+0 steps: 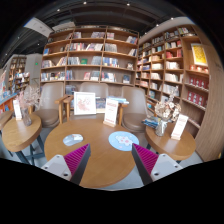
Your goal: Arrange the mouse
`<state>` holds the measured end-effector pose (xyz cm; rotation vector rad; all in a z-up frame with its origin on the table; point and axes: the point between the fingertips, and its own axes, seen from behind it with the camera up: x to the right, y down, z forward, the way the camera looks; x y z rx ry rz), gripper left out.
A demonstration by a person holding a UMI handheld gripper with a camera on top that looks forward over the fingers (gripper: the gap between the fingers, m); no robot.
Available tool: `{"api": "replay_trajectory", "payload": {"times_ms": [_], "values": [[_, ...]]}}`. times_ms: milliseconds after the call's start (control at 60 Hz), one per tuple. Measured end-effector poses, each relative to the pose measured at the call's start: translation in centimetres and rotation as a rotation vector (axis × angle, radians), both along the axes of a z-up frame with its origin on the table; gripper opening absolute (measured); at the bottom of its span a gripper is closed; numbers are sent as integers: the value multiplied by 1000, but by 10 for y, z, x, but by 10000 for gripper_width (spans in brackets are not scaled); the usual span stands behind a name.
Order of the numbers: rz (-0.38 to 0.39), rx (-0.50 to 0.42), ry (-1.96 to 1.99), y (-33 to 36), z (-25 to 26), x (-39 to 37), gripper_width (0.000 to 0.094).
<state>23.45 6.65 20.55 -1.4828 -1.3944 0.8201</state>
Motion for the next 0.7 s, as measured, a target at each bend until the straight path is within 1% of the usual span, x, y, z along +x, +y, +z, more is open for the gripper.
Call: {"api": "replay_trajectory", "payload": {"times_ms": [83,217,700], "values": [[4,3,6,-3,-9,11,855],[23,-2,-9,-19,-20,4,857],[125,-49,-51,-124,-62,-22,854]]}}
